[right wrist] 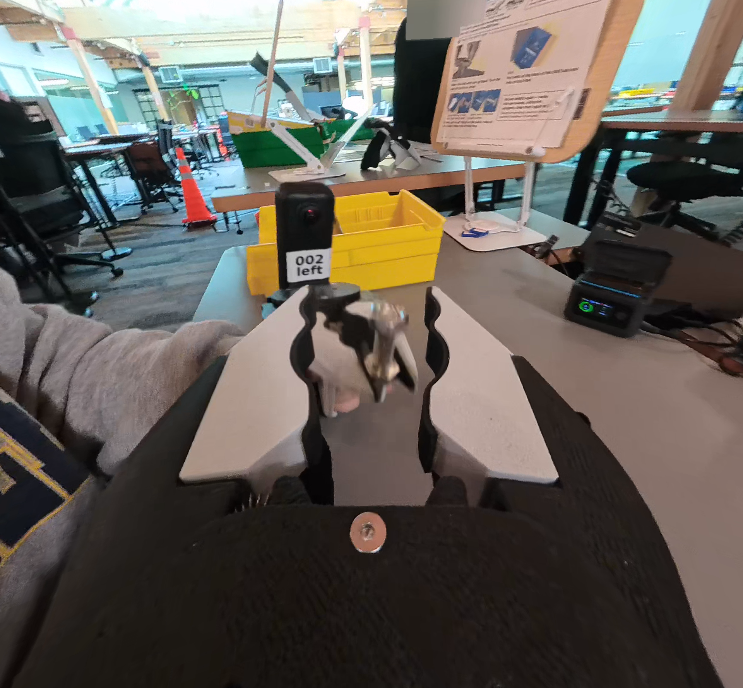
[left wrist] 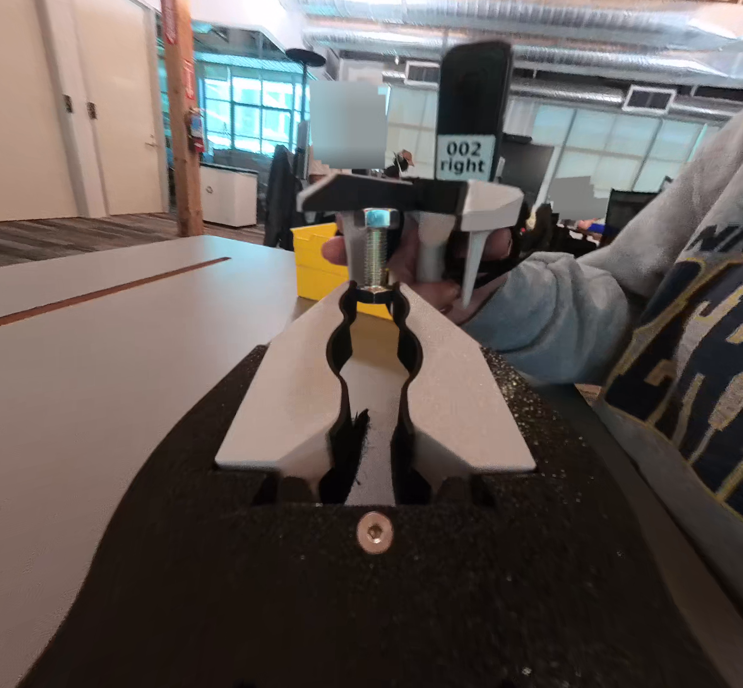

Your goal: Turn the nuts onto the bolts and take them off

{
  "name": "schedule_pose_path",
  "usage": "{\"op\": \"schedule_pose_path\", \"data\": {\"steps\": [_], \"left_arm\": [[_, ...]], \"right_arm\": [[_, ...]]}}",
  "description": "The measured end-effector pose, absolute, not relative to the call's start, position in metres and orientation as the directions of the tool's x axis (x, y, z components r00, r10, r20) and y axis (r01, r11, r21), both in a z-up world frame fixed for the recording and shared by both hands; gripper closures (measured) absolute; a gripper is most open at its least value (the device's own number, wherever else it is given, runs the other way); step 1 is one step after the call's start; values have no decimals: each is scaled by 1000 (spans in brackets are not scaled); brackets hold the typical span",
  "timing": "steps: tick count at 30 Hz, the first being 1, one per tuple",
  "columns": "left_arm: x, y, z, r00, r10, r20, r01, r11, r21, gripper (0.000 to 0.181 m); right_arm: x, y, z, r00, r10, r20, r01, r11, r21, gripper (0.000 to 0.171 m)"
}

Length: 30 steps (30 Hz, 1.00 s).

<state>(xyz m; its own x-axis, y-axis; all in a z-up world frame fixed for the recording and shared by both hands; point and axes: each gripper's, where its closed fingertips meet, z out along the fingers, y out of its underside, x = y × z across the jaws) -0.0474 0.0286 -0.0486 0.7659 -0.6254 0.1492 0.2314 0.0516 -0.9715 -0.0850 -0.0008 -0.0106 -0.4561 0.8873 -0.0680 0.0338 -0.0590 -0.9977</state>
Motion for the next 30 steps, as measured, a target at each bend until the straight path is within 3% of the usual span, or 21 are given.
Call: {"op": "schedule_pose_path", "data": {"steps": [4,6,13,17,20,24,30], "left_arm": [[-51,30,-55,773,-612,166,233,30,-972,166],[-64,30,-51,783,-590,197,276,46,-960,166],[-38,27,-54,724,-671,164,247,30,-969,166],[-55,29,-52,758,-626,182,272,50,-961,166],[-66,28,-47,762,-612,210,311,62,-948,166],[-42,28,-54,722,-670,175,255,22,-967,166],[-61,27,-52,768,-613,185,270,48,-962,166]], "right_arm": [[-79,-16,-13,-540,838,-77,64,-50,-997,121],[-68,-12,-12,-551,832,-66,59,-41,-997,141],[-84,-5,-16,-520,849,-96,78,-65,-995,112],[-77,-9,-20,-543,831,-120,92,-84,-992,108],[-70,9,-17,-512,847,-144,73,-124,-990,122],[-83,4,-21,-502,855,-129,86,-99,-991,111],[-76,-6,-29,-540,832,-124,102,-82,-991,116]]}}
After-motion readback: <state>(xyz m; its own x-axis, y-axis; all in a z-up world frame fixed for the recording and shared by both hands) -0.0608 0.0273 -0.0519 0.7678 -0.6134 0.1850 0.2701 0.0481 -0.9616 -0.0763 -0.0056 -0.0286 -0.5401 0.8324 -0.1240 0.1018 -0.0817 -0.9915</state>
